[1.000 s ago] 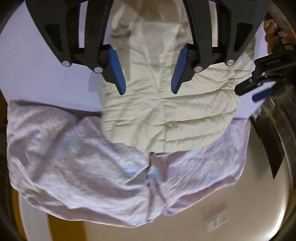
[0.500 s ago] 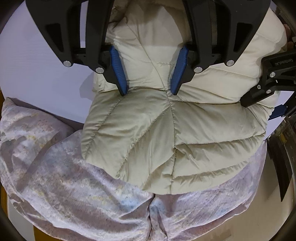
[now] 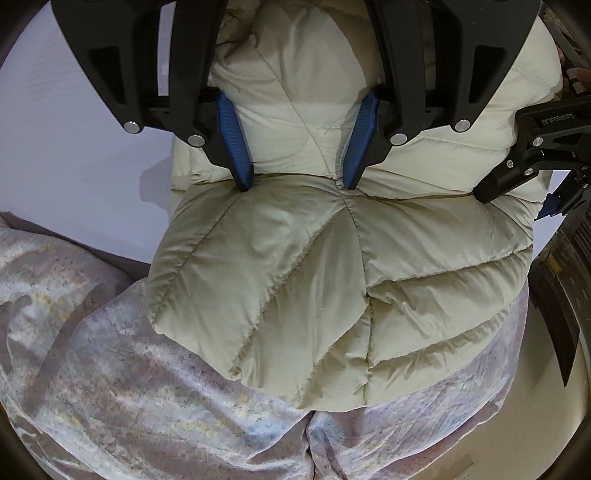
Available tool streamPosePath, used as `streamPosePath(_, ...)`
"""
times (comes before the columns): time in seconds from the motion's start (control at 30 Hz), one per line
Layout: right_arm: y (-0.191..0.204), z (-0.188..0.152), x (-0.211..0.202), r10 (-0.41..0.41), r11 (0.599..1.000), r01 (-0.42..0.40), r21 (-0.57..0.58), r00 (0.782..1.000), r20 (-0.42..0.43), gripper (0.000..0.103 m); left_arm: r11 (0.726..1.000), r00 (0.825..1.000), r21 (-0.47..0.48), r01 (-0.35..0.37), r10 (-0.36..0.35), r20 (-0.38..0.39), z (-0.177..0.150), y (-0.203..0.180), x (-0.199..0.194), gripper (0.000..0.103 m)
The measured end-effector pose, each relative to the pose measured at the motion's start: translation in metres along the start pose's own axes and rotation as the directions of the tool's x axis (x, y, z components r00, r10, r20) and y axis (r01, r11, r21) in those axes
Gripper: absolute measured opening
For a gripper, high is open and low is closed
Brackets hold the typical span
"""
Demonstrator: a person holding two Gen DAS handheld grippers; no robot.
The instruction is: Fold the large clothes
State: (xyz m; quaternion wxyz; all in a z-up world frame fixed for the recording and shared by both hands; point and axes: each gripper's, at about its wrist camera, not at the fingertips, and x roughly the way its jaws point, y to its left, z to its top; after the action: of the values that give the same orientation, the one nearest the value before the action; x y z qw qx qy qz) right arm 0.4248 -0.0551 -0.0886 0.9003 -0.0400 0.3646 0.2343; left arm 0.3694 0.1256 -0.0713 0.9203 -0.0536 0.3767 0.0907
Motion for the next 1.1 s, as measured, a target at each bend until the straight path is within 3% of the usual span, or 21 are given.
streamPosePath(0.23,-0.004,-0.005,-0.003,-0.032,0.999,0.032,0.012,0.999,0.018,0.065,1.0,1.0,-0.019,-0.005,0.005,-0.001,0.0,0.004,0.003,0.101)
streamPosePath(0.37,-0.003,-0.009,-0.017,-0.092,0.996,0.091,0.022,0.995,0.043,0.084,0.999,1.0,-0.033,-0.011,0.012,0.018,-0.005,0.007,-0.013,0.101)
streamPosePath(0.5,-0.001,-0.017,-0.039,-0.117,0.993,0.115,0.031,0.991,0.063,0.086,0.999,1.0,-0.041,-0.01,0.012,0.029,-0.01,0.009,-0.035,0.1)
streamPosePath(0.67,0.011,-0.034,-0.07,-0.183,0.983,0.183,0.005,0.98,0.078,0.097,0.999,0.999,-0.025,-0.02,0.021,0.042,-0.027,0.004,-0.068,0.1)
streamPosePath(0.83,0.024,-0.052,-0.095,-0.198,0.98,0.198,0.006,0.978,0.071,0.099,1.0,0.999,-0.02,-0.011,0.012,0.046,-0.048,0.0,-0.097,0.1)
streamPosePath(1.1,0.033,-0.084,-0.121,-0.152,0.986,0.15,0.077,0.988,0.015,0.1,0.999,1.0,-0.037,0.024,-0.024,0.003,-0.08,-0.005,-0.122,0.1)
